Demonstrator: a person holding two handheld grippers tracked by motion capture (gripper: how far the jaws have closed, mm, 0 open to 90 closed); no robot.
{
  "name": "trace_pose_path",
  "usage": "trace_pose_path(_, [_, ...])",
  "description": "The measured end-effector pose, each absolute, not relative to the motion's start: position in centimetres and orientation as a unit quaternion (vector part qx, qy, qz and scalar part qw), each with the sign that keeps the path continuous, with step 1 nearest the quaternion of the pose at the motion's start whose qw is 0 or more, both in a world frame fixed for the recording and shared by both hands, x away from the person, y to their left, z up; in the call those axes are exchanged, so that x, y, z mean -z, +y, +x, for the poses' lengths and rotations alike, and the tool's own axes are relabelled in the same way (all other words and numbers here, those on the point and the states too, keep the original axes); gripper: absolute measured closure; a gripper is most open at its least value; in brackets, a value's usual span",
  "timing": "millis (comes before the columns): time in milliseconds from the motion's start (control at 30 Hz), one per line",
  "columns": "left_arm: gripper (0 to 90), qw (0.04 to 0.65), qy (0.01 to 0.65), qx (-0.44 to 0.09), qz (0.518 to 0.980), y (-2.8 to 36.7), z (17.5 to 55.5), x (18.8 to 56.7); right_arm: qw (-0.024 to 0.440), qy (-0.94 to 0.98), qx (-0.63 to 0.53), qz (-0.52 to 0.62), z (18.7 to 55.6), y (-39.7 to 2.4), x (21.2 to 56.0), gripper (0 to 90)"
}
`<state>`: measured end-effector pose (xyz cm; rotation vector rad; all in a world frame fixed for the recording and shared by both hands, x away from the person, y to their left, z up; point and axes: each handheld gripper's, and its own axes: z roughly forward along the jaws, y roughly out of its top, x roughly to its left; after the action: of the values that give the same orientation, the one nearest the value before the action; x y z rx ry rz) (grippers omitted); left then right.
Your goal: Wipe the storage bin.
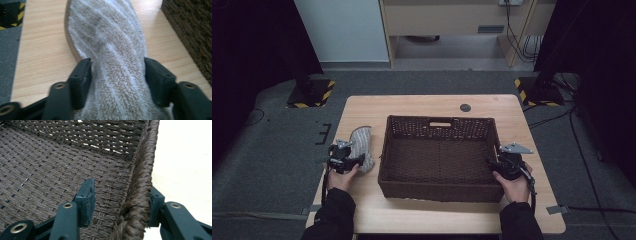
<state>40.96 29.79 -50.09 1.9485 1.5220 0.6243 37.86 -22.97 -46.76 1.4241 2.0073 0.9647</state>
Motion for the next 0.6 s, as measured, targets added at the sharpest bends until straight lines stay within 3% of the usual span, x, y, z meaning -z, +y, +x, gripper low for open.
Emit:
trace_pose_path(267, [61.1,0.295,0.587,-0.214,0.723,30.0,40.9,50.0,0.244,0.736,-0.356,0.522,37.8,-23.1,46.8,50.9])
trace_pose_path(400, [63.7,0.305,0.584,-0.217,0.72,29.9,40.7,49.5,0.242,0.735,-0.359,0.522,37.8,-23.1,46.8,50.9])
trace_pose_path(600, [64.0,0.367,0.57,-0.231,0.698,30.3,39.7,47.0,0.24,0.733,-0.361,0.524,37.9,-23.1,46.9,53.6])
